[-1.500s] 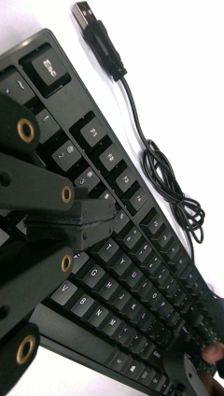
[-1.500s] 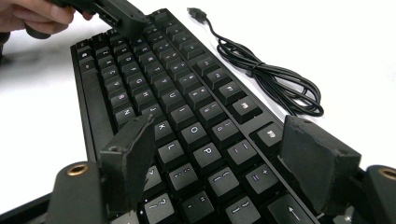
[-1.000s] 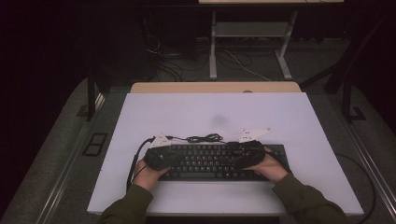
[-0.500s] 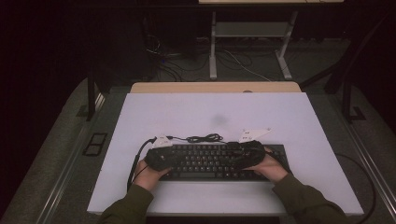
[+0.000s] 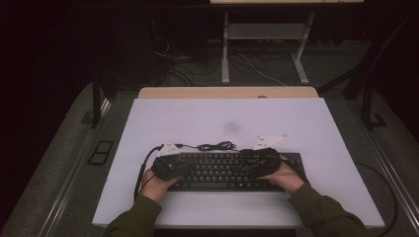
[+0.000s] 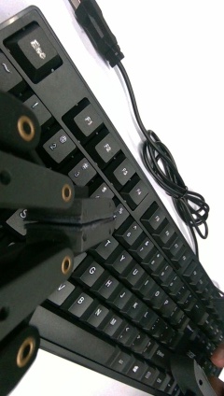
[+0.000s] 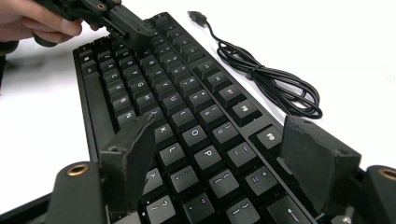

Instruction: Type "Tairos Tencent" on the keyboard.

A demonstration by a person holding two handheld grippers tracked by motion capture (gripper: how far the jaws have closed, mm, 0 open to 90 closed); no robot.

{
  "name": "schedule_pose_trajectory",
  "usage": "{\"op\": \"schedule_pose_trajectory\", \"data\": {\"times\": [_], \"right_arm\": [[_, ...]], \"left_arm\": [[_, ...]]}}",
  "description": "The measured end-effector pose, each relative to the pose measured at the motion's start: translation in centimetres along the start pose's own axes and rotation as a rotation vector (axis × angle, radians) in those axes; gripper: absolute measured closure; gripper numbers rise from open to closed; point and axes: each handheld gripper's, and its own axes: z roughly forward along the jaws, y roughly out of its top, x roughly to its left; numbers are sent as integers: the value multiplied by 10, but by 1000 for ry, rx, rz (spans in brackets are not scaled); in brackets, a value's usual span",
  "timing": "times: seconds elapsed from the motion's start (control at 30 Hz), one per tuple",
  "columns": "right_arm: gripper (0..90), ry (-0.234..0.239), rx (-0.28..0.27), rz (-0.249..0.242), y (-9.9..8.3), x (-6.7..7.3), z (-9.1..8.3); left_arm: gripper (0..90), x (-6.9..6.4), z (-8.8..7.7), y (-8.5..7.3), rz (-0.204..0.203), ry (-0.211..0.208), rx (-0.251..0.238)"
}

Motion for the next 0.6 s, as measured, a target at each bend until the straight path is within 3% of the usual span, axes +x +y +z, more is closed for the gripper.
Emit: {"op": "schedule_pose_trajectory", "data": {"times": [0.33,0.6], "right_arm": [[188,19,6,24,3,1,1],[236,37,0,3,7,4,7]], "left_arm": [[728,-4,-7,-2,7,3,-22],[574,-5,-13,-8,0,13,-35]]}}
